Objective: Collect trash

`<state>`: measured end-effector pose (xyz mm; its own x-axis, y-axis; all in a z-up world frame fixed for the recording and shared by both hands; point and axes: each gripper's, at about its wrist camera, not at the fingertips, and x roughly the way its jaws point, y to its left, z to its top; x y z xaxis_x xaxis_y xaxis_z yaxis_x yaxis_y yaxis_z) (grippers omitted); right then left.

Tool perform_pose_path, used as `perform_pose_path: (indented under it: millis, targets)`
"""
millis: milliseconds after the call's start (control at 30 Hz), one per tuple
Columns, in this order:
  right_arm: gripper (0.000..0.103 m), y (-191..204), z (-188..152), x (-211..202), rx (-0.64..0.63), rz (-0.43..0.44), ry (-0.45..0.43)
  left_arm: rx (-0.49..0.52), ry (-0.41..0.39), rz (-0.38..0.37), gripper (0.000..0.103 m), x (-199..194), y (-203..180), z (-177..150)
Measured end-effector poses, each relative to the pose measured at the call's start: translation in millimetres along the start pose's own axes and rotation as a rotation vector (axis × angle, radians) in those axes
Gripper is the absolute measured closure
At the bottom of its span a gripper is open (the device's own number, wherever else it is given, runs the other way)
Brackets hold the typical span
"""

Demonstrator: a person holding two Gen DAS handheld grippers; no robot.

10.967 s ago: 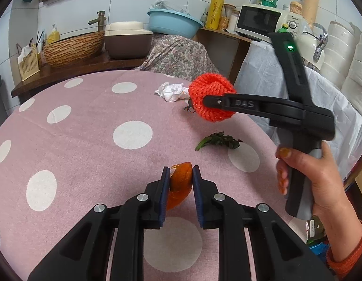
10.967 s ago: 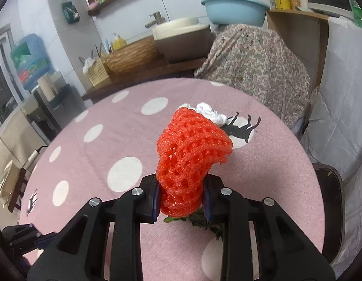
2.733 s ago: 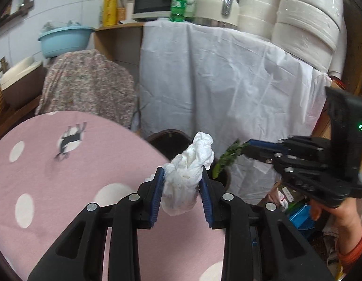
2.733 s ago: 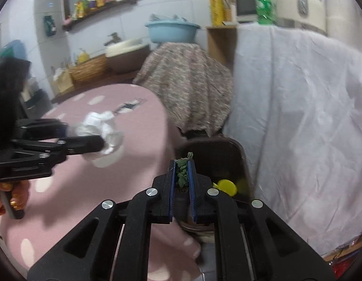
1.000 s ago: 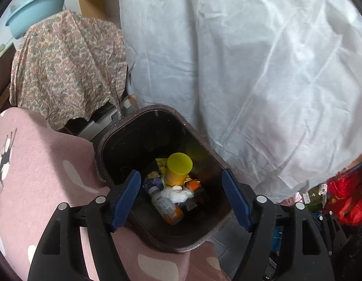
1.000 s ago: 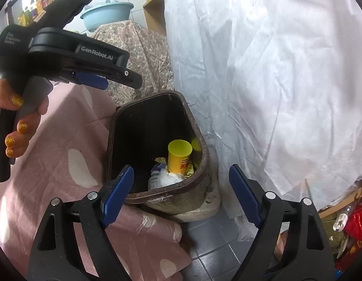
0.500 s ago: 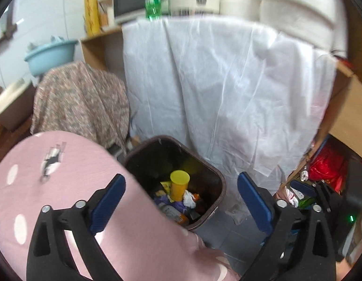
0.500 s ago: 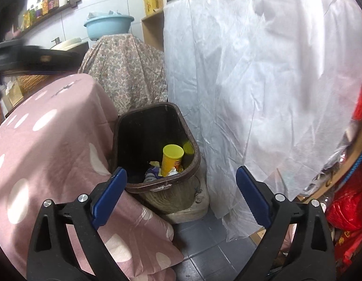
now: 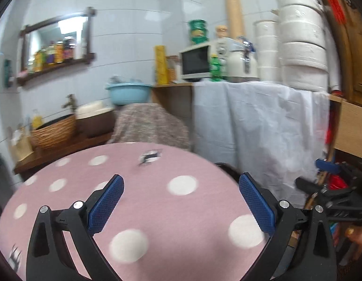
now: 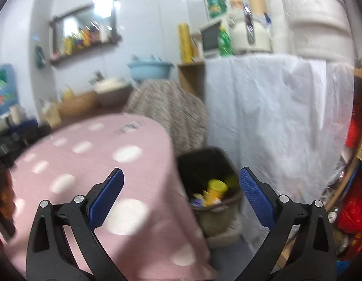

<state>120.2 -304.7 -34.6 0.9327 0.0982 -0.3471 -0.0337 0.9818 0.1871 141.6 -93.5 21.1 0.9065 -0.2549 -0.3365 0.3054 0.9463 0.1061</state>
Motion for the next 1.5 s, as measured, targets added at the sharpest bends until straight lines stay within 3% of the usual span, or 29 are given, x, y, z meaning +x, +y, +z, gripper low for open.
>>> perform_pose_path:
  millis: [200,300,433,800,1100,1500]
  targets:
    - [0.006,40.3,-2.4,-34.7,-0.013,0.061,-0.049,-0.152,-0.017,0.107,0.005,-56.0,39.0,-31.5]
    - [0.006,58.5,-11.0,-48.6,-0.051,0.122,-0.056,-0.151,-0.011,0.195,0.005,-73.9,47.2,-41.8]
    - [0.006,80.2,-22.6,-72.7,-0.121,0.123,-0.102,-0.159,-0.049,0.251,0.005,-100.7,54.7,-51.9]
    - [0.006,104.2,-51.1,-101.5,-0.187,0.142,-0.102,-0.158,-0.095,0.326,0.005,-126.9,42.2,-72.1]
    - [0.006,102.0,-51.7,-112.6,-0.155,0.13,-0.148,-0.212,-0.11,0.34,0.005,-136.8,47.3,-76.3]
    - [0.006,104.4,-58.3,-107.9,-0.169,0.142,-0.114,-0.198,-0.107,0.341,0.005,-140.8,40.8,-82.1]
